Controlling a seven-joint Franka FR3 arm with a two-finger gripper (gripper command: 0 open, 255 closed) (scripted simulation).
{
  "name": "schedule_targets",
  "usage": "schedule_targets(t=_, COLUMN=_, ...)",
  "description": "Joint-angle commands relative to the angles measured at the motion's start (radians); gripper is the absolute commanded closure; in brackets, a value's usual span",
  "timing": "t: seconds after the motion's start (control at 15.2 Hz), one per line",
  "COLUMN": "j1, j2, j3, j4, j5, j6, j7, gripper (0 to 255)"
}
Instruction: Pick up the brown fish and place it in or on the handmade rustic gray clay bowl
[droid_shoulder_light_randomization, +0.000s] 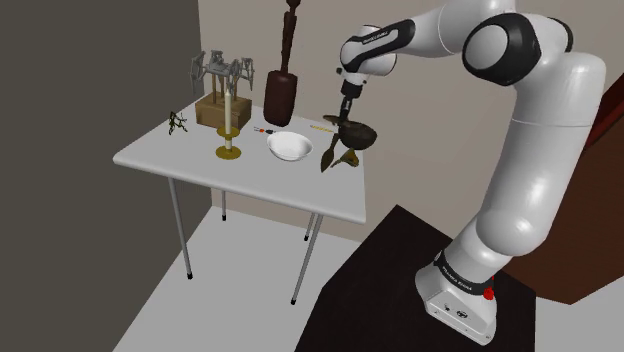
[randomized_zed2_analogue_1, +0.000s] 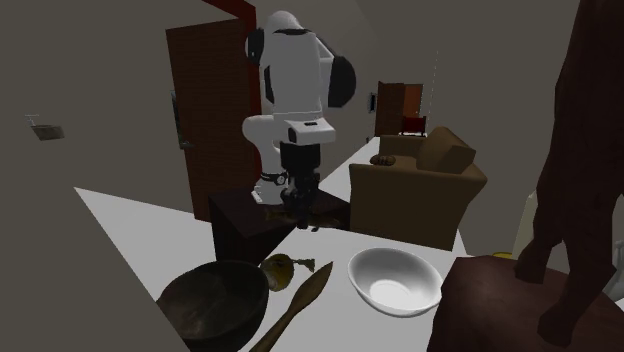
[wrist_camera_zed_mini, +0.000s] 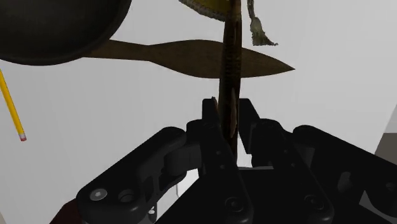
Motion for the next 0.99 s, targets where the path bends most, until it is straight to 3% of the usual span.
schedule_targets(t=0.0, j1=-0.031, j2=0.034, j3=-0.008, j4=0.049, j5=0.012, j6=-0.019, j7=-0.041, gripper=255)
schedule_targets(t=0.46, j1=-0.159, j2=0.181, j3=-0.029, j4=0.270, j5=0.054, j6=-0.107, j7=-0.177, gripper=255)
schedule_targets(t=0.79, j1=-0.266, j2=0.327, j3=-0.032, j4=0.504, j5=0.085, j6=-0.203, j7=-0.255, gripper=255)
schedule_targets(t=0.92, j1=-0.265, j2=0.334, j3=-0.030, j4=0.489, j5=0.087, j6=-0.180, j7=-0.258, gripper=255)
